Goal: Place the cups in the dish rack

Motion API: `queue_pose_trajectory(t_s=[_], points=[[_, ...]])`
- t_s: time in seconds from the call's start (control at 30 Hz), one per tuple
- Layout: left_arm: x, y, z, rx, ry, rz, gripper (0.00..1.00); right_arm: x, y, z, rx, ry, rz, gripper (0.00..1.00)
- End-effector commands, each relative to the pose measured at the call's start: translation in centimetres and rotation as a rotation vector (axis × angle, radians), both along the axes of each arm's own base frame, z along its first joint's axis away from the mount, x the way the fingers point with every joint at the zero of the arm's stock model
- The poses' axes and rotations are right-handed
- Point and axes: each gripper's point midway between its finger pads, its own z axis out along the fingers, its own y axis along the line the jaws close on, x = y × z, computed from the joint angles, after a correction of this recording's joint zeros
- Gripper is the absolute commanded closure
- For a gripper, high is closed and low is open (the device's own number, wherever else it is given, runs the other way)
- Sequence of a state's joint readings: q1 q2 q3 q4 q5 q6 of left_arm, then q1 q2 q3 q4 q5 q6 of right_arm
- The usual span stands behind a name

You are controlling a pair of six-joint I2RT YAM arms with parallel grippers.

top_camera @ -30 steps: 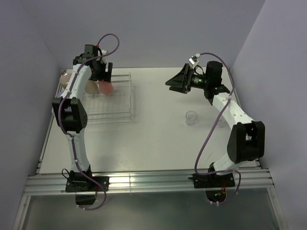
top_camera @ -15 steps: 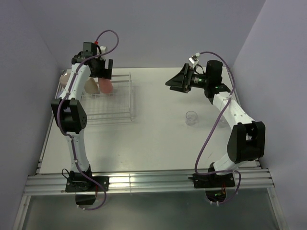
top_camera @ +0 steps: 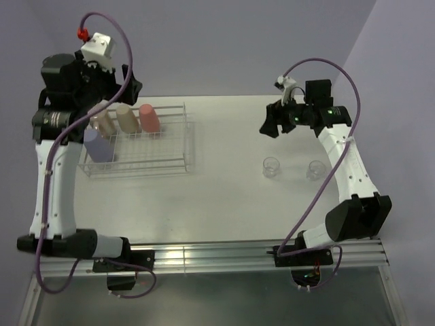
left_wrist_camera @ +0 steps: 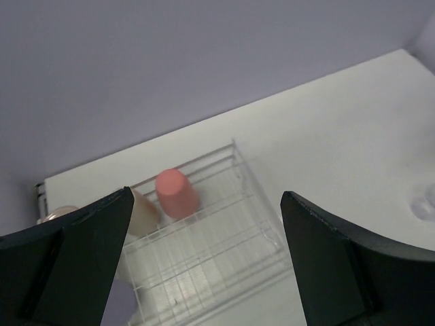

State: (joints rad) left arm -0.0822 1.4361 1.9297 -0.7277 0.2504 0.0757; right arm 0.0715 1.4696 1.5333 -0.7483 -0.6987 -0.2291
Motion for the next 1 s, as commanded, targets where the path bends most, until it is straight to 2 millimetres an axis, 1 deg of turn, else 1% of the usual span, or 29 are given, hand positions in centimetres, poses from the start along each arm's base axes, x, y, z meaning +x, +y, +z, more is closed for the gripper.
queue_pose_trajectory(t_s=[0.0,0.03,0.07,0.1,0.13,0.17,0.2,0.23,0.27,0.3,0.33,0.37,0.4,0.43,0.47,0.53,0.73,0.9,0.97], points=[[-2.5,-3.6,-5.0,-0.033,0.132,-0.230,0.01,-5.9,-6.2,-5.3,-0.505,0.070,0.117,0.26],[-3.8,-4.1,-6.5,-0.048,0.162,-0.259,0.01,-6.6,-6.7,-6.3,-0.546,0.100,0.123,0.33],[-4.2,-4.8,-6.8,-0.055,0.154,-0.288,0.01,-7.1,-6.9,-7.0,-0.578,0.107,0.122,0.35],[-4.8,-5.7,-7.3,-0.066,0.157,-0.325,0.01,-8.1,-7.2,-9.0,-0.643,0.155,0.132,0.38],[-5.6,-6.0,-8.6,-0.073,0.174,-0.333,0.01,-7.8,-7.1,-9.8,-0.666,0.145,0.124,0.39],[-5.9,-6.4,-9.0,-0.082,0.176,-0.342,0.01,-7.9,-6.9,-10.5,-0.693,0.149,0.117,0.41],[-6.0,-7.2,-8.8,-0.093,0.158,-0.367,0.02,-8.4,-6.9,-12.1,-0.718,0.182,0.110,0.42],[-6.4,-7.5,-9.1,-0.109,0.169,-0.375,0.03,-7.8,-6.2,-12.4,-0.750,0.152,0.114,0.46],[-6.5,-7.7,-9.8,-0.114,0.185,-0.381,0.03,-7.6,-5.9,-13.0,-0.764,0.152,0.110,0.48],[-6.6,-8.2,-10.0,-0.123,0.195,-0.388,0.04,-7.7,-5.6,-13.9,-0.778,0.158,0.115,0.49],[-6.6,-8.4,-10.6,-0.128,0.213,-0.393,0.04,-7.0,-5.1,-14.1,-0.801,0.126,0.114,0.53],[-6.7,-8.6,-10.7,-0.132,0.224,-0.404,0.04,-6.8,-4.8,-15.0,-0.812,0.134,0.124,0.55],[-6.8,-8.8,-10.9,-0.142,0.238,-0.414,0.04,-6.3,-4.8,-15.2,-0.831,0.129,0.111,0.56],[-6.9,-9.1,-11.0,-0.148,0.244,-0.432,0.04,-5.8,-4.6,-15.9,-0.841,0.140,0.116,0.57],[-7.0,-9.2,-11.0,-0.149,0.244,-0.437,0.04,-5.4,-4.4,-16.1,-0.841,0.144,0.116,0.58],[-6.9,-9.2,-11.1,-0.148,0.247,-0.435,0.03,-5.2,-4.0,-17.1,-0.842,0.178,0.125,0.58],[-6.4,-8.9,-10.9,-0.138,0.246,-0.413,0.02,-5.1,-3.6,-19.3,-0.866,0.208,0.149,0.57],[-6.4,-9.0,-10.9,-0.140,0.244,-0.414,0.01,-4.6,-3.8,-20.2,-0.887,0.208,0.154,0.56],[-6.4,-9.1,-11.1,-0.142,0.251,-0.416,0.01,-4.3,-3.9,-20.9,-0.905,0.212,0.159,0.56]])
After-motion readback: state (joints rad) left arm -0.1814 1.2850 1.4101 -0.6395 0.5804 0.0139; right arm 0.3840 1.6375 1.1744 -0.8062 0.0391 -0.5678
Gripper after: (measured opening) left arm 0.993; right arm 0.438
